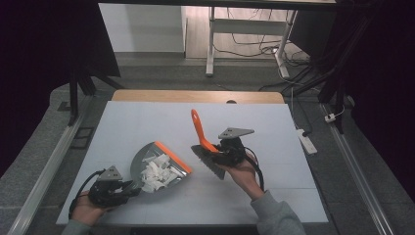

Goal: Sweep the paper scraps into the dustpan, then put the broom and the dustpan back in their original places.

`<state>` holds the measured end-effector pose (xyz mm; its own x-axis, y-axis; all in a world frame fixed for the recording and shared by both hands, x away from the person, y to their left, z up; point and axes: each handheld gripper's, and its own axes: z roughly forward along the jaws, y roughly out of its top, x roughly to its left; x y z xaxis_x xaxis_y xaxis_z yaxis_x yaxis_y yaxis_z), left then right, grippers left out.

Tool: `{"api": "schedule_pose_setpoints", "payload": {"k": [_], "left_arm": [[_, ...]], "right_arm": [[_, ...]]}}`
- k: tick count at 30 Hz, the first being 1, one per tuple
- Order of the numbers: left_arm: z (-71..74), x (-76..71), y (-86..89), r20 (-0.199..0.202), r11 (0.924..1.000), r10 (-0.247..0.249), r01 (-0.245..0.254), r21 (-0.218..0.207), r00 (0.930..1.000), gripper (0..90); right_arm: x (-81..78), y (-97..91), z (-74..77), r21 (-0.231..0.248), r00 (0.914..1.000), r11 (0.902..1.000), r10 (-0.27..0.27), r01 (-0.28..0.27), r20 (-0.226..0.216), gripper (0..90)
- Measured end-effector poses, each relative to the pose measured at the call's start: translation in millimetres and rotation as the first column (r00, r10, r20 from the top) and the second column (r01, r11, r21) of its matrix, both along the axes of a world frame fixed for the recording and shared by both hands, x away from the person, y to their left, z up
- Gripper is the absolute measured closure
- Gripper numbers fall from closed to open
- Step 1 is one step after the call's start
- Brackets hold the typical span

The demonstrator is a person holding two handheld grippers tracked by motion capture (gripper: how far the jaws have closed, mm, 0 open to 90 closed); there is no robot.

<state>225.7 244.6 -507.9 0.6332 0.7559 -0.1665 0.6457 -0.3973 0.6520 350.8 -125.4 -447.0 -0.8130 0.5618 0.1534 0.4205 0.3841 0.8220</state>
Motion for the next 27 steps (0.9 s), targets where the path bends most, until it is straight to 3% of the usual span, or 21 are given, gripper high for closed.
{"api": "schedule_pose_setpoints", "payload": {"k": [9, 27], "left_arm": [[5.1, -1.6, 2.8, 0.027, 0.9986, 0.048, -0.048, -0.021, 0.9985, 61.5], [9.3, 4.2, -2.0, 0.048, 0.9890, 0.144, -0.142, -0.043, 0.9885, 61.5]], "right_arm": [[-11.5, -29.4, -1.1, 0.012, 0.9996, 0.9999, 0.010, -0.010, 0.026, 70.4], [-18.1, -70.0, -5.3, 0.027, 1.0000, 0.9996, -0.004, 0.004, 0.002, 70.4]]}}
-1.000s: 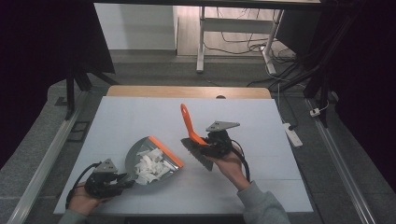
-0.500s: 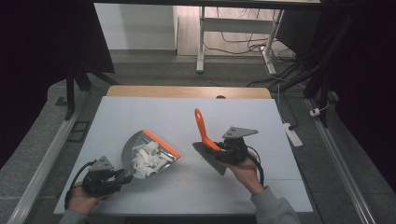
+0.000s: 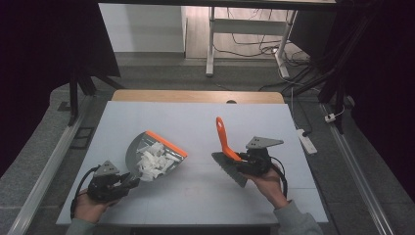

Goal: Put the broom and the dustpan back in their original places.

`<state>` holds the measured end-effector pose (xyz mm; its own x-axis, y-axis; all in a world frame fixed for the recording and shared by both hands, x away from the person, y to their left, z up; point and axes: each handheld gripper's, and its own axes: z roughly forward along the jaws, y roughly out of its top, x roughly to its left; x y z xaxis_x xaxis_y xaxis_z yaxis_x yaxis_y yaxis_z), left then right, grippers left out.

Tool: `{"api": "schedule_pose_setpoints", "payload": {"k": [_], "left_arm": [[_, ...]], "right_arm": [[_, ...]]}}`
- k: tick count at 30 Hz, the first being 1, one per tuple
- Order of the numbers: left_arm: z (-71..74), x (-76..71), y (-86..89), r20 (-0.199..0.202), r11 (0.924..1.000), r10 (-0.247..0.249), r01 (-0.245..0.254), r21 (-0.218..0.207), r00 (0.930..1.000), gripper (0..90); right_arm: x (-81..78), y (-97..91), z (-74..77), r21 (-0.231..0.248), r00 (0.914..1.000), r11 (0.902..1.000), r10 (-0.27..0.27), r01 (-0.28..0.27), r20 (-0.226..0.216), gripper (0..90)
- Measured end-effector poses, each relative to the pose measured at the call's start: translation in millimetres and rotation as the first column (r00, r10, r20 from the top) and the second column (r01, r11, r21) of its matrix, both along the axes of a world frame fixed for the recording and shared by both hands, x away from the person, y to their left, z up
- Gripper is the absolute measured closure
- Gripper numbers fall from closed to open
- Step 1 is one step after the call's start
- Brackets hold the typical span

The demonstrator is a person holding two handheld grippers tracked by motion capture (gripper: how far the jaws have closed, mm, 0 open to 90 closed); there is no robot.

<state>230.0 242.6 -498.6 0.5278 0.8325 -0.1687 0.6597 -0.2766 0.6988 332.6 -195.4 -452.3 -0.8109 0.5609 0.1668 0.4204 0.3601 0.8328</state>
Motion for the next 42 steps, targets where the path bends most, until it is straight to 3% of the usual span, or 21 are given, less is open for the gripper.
{"api": "schedule_pose_setpoints", "payload": {"k": [17, 34, 39, 42], "left_arm": [[-3.2, 11.2, 1.1, -0.021, 0.9926, 0.121, -0.122, -0.006, 0.9924, 61.5], [-9.0, 26.5, -3.0, -0.032, 0.9693, 0.246, -0.246, 0.006, 0.9688, 61.5], [-11.6, 31.5, -7.6, -0.037, 0.9609, 0.277, -0.277, 0.009, 0.9602, 61.5], [-14.2, 34.5, -9.1, -0.037, 0.9520, 0.306, -0.306, -0.007, 0.9515, 61.4]], "right_arm": [[-0.5, -24.5, -8.4, -0.010, 0.9990, 0.9996, -0.027, 0.027, -0.035, 70.4], [4.2, -41.5, -15.3, -0.025, 0.9932, 0.9985, -0.051, 0.049, -0.104, 70.4], [5.8, -44.1, -17.3, -0.032, 0.9912, 0.9982, -0.055, 0.051, -0.121, 70.4], [7.1, -44.0, -19.7, -0.040, 0.9895, 0.9975, -0.063, 0.059, -0.130, 70.4]]}}
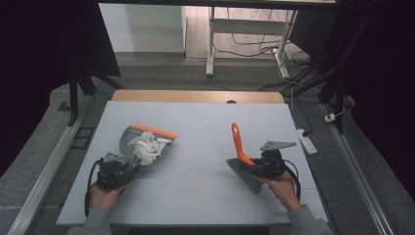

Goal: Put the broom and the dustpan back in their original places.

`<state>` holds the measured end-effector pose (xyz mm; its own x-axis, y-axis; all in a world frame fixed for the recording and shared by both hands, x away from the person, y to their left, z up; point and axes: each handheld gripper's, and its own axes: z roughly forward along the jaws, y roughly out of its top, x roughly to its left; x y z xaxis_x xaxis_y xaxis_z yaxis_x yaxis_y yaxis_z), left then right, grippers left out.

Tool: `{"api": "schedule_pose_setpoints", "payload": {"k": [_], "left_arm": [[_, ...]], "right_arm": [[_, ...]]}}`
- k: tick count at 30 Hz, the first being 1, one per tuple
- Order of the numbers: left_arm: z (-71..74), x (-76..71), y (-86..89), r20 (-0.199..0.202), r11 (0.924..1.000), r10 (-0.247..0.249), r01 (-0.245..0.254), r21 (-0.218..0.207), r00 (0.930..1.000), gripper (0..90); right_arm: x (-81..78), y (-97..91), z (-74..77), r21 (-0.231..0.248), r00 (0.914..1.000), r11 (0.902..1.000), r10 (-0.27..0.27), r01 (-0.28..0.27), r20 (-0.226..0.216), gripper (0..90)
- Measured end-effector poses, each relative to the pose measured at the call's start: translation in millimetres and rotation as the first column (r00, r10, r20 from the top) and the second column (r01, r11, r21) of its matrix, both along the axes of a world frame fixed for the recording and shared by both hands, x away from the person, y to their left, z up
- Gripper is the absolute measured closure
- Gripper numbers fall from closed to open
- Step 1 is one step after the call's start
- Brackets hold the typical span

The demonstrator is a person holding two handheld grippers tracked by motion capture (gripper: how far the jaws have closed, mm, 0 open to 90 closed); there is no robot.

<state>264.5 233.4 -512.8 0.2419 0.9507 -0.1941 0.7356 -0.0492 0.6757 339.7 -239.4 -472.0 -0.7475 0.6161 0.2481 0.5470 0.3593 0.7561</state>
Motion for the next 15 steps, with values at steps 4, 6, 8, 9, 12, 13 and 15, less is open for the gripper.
{"api": "schedule_pose_setpoints", "payload": {"k": [4, 6, 8, 9, 12, 13, 15], "left_arm": [[-2.7, 4.8, 0.4, -0.005, 0.9997, 0.022, -0.022, -0.014, 0.9997, 61.4], [-4.5, 6.6, 1.9, -0.011, 0.9990, 0.040, -0.040, -0.020, 0.9991, 61.4], [-5.5, 7.6, 3.6, -0.015, 0.9979, 0.060, -0.060, -0.024, 0.9981, 61.3], [-5.9, 7.9, 4.4, -0.016, 0.9969, 0.074, -0.074, -0.027, 0.9971, 61.3], [-7.1, 9.4, 6.7, -0.018, 0.9934, 0.106, -0.107, -0.041, 0.9942, 61.3], [-7.6, 10.0, 7.2, -0.021, 0.9925, 0.113, -0.114, -0.044, 0.9934, 61.3], [-9.3, 11.7, 7.5, -0.025, 0.9909, 0.126, -0.127, -0.045, 0.9917, 61.3]], "right_arm": [[0.8, 1.1, -2.0, -0.007, 0.9999, 1.0000, 0.003, -0.003, -0.016, 70.4], [0.8, 1.7, -2.0, -0.006, 0.9998, 1.0000, 0.006, -0.006, -0.021, 70.4], [0.7, 3.1, -2.6, -0.004, 0.9994, 0.9999, 0.010, -0.010, -0.033, 70.4], [0.6, 3.5, -2.8, -0.005, 0.9993, 0.9999, 0.012, -0.012, -0.036, 70.4], [1.2, 4.1, -4.5, -0.013, 0.9988, 0.9999, 0.010, -0.011, -0.048, 70.4], [1.3, 4.0, -5.0, -0.013, 0.9986, 0.9999, 0.008, -0.009, -0.053, 70.4], [1.6, 3.7, -5.5, -0.017, 0.9981, 0.9998, 0.007, -0.008, -0.061, 70.4]]}}
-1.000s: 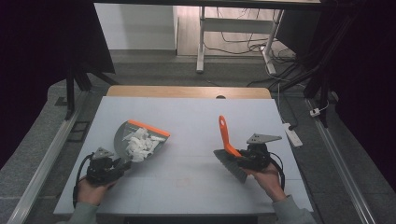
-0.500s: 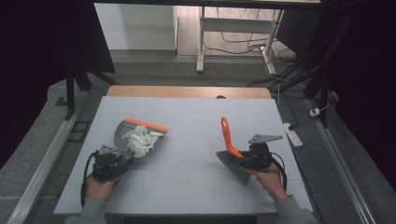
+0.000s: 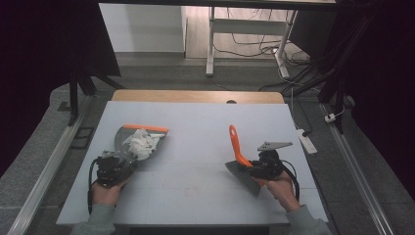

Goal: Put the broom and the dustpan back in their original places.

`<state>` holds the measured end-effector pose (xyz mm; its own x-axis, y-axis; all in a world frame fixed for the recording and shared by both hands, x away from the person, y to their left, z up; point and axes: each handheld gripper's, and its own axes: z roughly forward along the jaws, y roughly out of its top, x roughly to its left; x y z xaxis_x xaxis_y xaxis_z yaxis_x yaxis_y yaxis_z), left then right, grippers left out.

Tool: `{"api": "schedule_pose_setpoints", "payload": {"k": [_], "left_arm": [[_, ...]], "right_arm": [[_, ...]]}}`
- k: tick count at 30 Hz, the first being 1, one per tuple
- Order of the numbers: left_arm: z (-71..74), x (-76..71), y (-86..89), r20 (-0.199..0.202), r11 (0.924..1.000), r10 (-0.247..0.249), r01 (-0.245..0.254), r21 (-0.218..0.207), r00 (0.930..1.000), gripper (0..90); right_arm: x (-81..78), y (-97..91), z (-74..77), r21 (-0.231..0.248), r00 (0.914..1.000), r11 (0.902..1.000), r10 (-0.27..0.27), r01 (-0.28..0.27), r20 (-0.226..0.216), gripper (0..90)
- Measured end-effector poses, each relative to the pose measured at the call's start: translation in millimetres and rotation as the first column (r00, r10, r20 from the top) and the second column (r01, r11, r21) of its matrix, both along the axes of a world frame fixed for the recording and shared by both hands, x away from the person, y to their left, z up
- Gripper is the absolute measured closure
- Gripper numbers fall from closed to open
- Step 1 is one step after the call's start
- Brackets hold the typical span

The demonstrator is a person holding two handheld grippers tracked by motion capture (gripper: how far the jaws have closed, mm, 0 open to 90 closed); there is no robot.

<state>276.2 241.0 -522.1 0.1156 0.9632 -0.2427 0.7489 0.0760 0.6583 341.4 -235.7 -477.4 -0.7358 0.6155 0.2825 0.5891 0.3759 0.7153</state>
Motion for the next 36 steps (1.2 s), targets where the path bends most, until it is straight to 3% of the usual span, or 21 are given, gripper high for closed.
{"api": "schedule_pose_setpoints", "payload": {"k": [6, 19, 26, 30, 36], "left_arm": [[-3.8, 5.0, -2.0, -0.021, 0.9996, 0.026, -0.026, 0.007, 0.9994, 61.2], [-9.6, 9.8, -9.8, -0.045, 0.9991, 0.010, -0.009, 0.042, 0.9989, 60.9], [-10.8, 10.0, -10.1, -0.046, 0.9993, 0.010, -0.009, 0.036, 0.9989, 59.6], [-12.6, 10.7, -10.5, -0.058, 0.9991, 0.014, -0.011, 0.040, 0.9982, 51.3], [-9.7, 8.7, -11.0, -0.039, 0.9987, 0.011, -0.009, 0.051, 0.9992, 34.4]], "right_arm": [[0.7, 0.6, -1.4, -0.007, 0.9998, 1.0000, 0.005, -0.005, -0.018, 70.4], [10.1, -1.1, -10.5, -0.046, 0.9974, 0.9986, -0.030, 0.027, -0.065, 70.4], [17.3, -3.0, -14.0, -0.064, 0.9957, 0.9968, -0.053, 0.048, -0.076, 70.4], [22.1, -5.7, -16.0, -0.068, 0.9939, 0.9958, -0.067, 0.061, -0.087, 69.9], [28.7, -10.9, -19.4, -0.084, 0.9920, 0.9935, -0.084, 0.076, -0.095, 68.6]]}}
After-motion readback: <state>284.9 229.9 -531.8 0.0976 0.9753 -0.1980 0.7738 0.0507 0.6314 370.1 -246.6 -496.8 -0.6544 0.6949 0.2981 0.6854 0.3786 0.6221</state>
